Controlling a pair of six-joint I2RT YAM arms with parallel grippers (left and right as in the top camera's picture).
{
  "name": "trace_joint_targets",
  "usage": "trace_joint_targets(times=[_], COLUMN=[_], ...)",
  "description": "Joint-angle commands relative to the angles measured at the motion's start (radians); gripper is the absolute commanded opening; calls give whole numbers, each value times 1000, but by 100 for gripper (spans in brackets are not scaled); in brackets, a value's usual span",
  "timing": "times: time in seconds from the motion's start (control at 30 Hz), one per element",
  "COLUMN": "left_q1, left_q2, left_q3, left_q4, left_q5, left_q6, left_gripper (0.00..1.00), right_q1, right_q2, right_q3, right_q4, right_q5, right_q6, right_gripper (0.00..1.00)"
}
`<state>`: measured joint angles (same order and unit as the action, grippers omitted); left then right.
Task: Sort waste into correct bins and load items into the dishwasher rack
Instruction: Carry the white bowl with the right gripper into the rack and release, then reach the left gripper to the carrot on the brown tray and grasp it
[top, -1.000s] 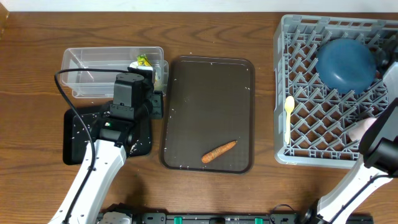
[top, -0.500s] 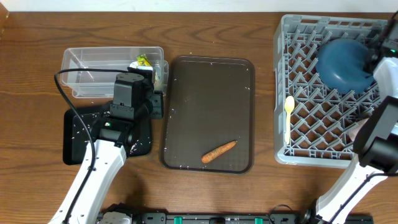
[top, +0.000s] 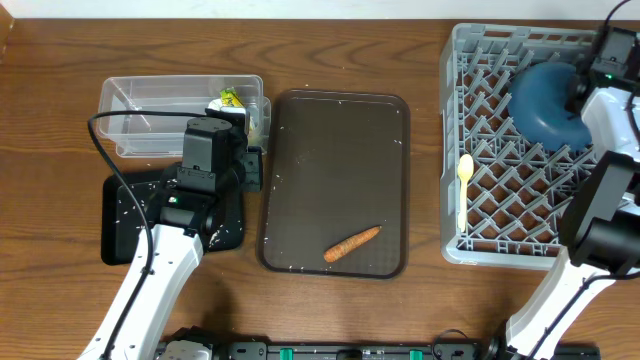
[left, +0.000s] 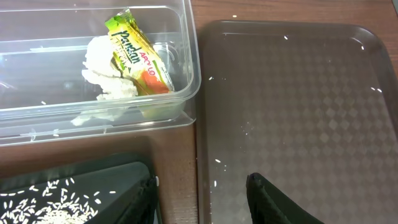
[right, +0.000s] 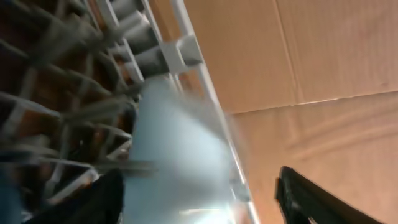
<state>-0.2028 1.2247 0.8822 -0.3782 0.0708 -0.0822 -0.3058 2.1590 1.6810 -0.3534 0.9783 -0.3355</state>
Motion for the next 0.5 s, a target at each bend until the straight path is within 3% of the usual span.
trace_joint_targets(times=[0.0,0.27,0.47], left_q1=[5,5,5], left_q2=[-9,-9,-9], left_q3=[11,11,11], left_q4=[-2,-2,-2], left_q5=[-11,-12,-12], left_q6=[-10,-10,-10], left_gripper=[49,50,50], right_q1=[6,19,52], right_q2=[-6,-98,-193], right_q3=[-5,-5,-5], right_q4=[31,-42,-296], right_q5=[-18,-193,-668], right_q6=[21,38,89], right_gripper=[85,89,83])
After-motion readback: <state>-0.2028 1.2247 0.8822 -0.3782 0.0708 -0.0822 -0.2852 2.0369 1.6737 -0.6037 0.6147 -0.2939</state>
